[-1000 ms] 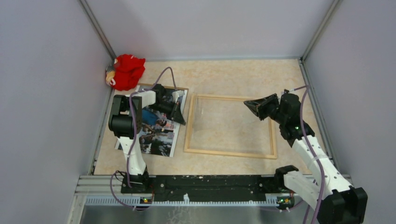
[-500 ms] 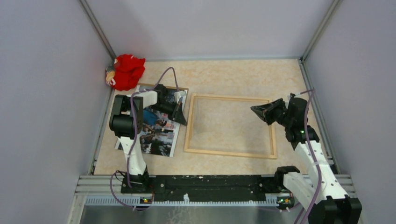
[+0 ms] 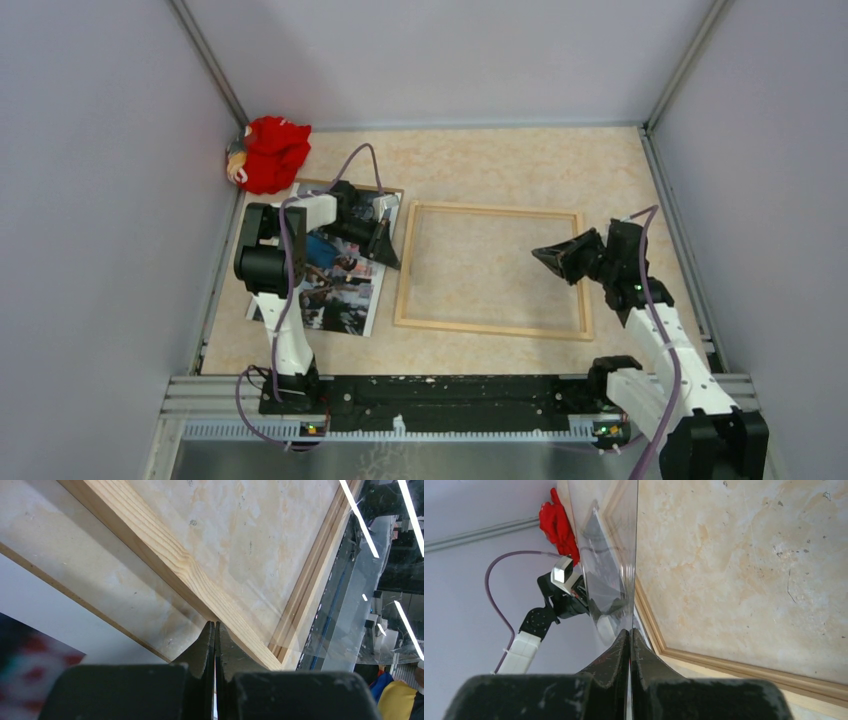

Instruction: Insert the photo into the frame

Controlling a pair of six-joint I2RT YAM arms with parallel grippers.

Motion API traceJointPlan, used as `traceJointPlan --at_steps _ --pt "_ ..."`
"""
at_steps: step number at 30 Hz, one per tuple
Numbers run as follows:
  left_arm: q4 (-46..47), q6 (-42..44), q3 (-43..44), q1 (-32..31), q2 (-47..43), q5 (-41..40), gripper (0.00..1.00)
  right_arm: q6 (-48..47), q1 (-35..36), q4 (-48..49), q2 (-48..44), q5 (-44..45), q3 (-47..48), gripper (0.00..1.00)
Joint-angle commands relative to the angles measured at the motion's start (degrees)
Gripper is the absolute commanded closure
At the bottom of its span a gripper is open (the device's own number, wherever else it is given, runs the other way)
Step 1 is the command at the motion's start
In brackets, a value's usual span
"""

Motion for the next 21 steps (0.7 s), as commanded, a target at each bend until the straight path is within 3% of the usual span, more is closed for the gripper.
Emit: traceJointPlan --at_steps 1,11,21 --pt "-0.2 1.8 0.0 -0.3 0.4 2.2 1.0 -0.9 -0.5 3.0 1.3 -1.0 0.0 1.0" --pt "-0.4 1.9 0.0 -0.3 0.4 2.2 1.0 0.8 -0.2 6.4 3.4 -1.5 -0.8 1.0" --pt "-1.2 2.2 0.0 -0.3 -0.5 1.9 1.0 4.2 4.3 10.5 5.1 0.8 -3.5 1.0"
